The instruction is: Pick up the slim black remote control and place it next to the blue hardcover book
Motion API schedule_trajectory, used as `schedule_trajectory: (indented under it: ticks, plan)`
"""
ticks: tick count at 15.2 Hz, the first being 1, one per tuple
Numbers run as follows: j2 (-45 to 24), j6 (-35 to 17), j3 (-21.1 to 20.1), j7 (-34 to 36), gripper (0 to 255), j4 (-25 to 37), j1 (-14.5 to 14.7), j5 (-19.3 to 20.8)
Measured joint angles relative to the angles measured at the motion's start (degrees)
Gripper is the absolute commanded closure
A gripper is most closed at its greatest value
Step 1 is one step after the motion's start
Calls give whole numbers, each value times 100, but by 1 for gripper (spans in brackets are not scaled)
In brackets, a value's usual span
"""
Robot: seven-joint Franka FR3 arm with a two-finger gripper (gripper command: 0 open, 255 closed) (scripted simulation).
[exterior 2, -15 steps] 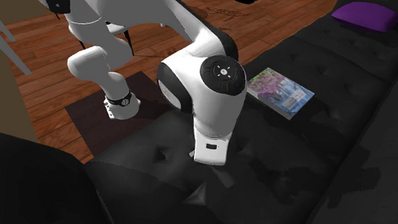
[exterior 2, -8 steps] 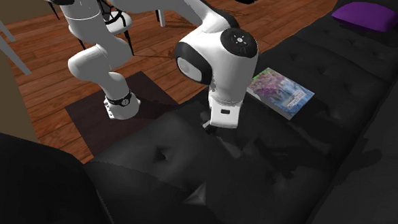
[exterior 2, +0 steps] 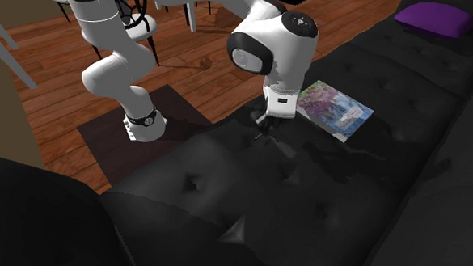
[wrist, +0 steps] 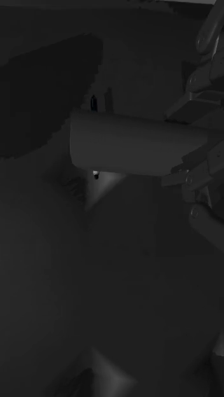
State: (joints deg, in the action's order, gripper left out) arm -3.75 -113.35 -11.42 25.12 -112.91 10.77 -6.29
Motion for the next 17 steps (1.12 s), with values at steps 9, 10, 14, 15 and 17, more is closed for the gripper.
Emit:
schedule_trajectory:
  ticks: [9, 10, 14, 15, 17]
  plan:
    - [-147, -75, -566, 1229, 255, 204, 654, 28]
    - [-171, -80, -630, 1377, 255, 237, 734, 38]
    - [-406, -108, -850, 1928, 255, 489, 1035, 133]
    - [-519, -89, -899, 2075, 255, 631, 1117, 183]
    - [-672, -131, -997, 2357, 255, 759, 1284, 254]
